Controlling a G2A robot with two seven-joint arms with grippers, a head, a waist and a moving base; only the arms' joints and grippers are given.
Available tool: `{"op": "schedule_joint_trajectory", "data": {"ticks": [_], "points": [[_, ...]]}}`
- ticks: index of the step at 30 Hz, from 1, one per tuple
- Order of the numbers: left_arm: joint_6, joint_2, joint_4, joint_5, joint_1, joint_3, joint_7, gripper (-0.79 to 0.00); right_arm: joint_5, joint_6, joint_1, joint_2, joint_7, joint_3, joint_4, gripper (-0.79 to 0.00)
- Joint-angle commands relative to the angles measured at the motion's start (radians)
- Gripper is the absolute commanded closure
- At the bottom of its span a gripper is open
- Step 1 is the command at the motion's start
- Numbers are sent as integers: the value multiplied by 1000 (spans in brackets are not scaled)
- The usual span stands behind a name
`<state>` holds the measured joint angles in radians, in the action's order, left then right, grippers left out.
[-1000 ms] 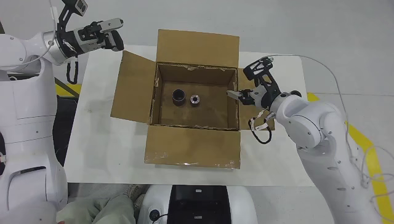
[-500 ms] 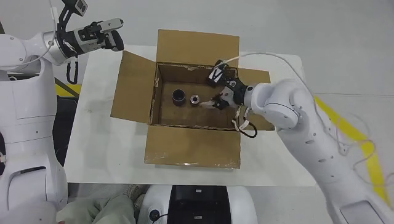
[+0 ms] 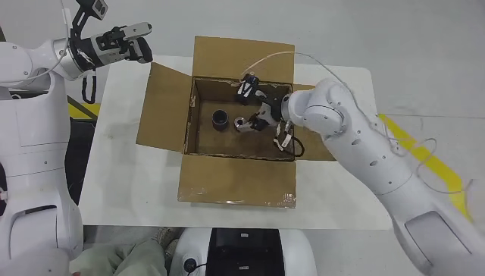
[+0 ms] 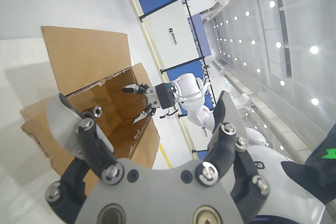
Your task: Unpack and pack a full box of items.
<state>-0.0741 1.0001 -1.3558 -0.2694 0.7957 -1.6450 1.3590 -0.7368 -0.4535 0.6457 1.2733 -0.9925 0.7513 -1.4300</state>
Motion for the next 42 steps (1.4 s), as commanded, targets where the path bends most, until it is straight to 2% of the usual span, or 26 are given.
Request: {"op": "schedule_joint_trajectory", "data": {"ticks": [1,22,29,42], "points": [[0,0,0,0,0,0,0,-785,4,-4,-21,10,0,-23,39,-711],[0,0,0,0,0,0,0,-785,20,-58,-146,110,14,-200,287,-711],[0,0,0,0,0,0,0,-785,-2,-45,-179,149,55,-243,373,-754],[0,0,0,0,0,0,0,-785,30,-66,-217,234,63,-317,541,-708]]}}
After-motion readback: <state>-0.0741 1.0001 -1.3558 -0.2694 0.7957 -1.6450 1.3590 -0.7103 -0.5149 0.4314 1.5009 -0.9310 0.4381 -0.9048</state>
